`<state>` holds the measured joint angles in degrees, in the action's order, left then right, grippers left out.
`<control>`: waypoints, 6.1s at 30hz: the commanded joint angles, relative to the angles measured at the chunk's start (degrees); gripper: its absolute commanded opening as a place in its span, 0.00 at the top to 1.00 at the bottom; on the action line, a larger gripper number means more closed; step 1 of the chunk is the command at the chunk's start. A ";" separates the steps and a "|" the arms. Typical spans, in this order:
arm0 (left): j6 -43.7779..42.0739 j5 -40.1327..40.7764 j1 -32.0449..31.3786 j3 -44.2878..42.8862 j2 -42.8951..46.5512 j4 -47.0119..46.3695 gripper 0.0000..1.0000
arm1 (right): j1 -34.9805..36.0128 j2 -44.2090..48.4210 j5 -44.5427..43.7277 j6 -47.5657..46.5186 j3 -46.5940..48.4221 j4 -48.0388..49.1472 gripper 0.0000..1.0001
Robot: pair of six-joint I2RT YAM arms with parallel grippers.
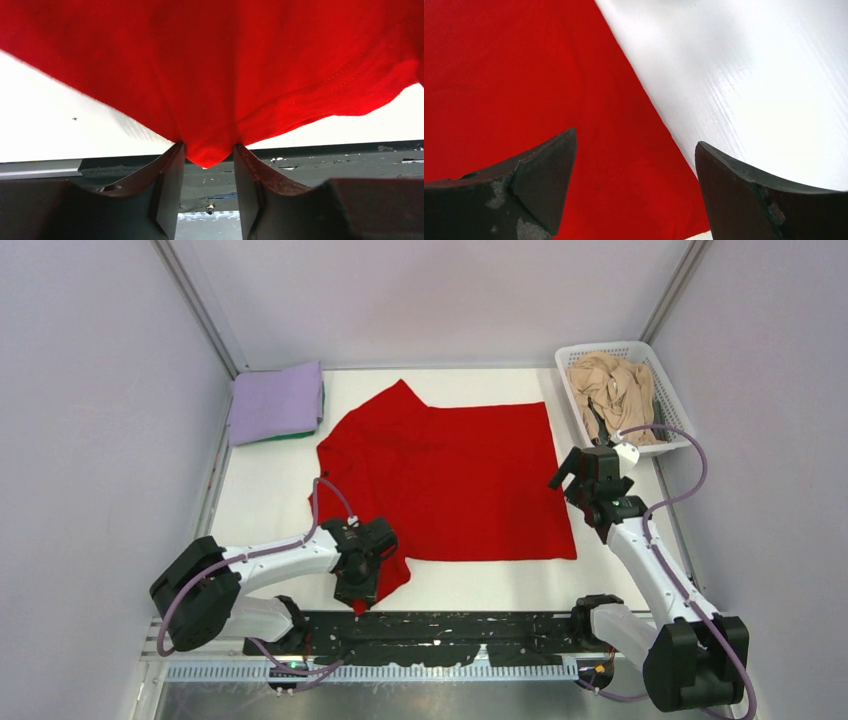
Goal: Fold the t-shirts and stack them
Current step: Grab the side of the flattened tshirt closest away from the robot with both arms, then fold the flattened tshirt in 1/3 of the way
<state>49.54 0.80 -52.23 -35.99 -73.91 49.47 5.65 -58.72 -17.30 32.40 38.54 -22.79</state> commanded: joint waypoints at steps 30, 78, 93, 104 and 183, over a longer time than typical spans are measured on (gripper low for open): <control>1.22 7.58 -1.47 -0.13 6.75 5.93 1.00 | -7.15 6.58 11.07 13.23 -16.49 -11.38 0.42; -15.26 -9.24 19.10 -18.84 8.54 -5.47 1.00 | 0.52 -0.31 8.29 4.89 3.87 -18.03 0.95; -18.63 -9.73 31.77 -36.95 -8.84 -4.34 1.00 | -2.59 -10.14 5.40 2.58 14.10 -13.39 0.95; -25.69 -9.79 34.90 -40.99 -10.44 -9.37 1.00 | -4.80 -13.70 4.82 2.07 15.33 -11.58 0.95; -9.06 -17.05 41.03 12.60 8.99 -11.86 0.00 | 14.11 -8.39 17.56 2.40 -7.11 -18.71 0.05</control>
<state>37.82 -18.37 -10.46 -30.20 -67.57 24.67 19.18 -68.99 -0.16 33.19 33.50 -31.66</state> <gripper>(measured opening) 0.994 0.954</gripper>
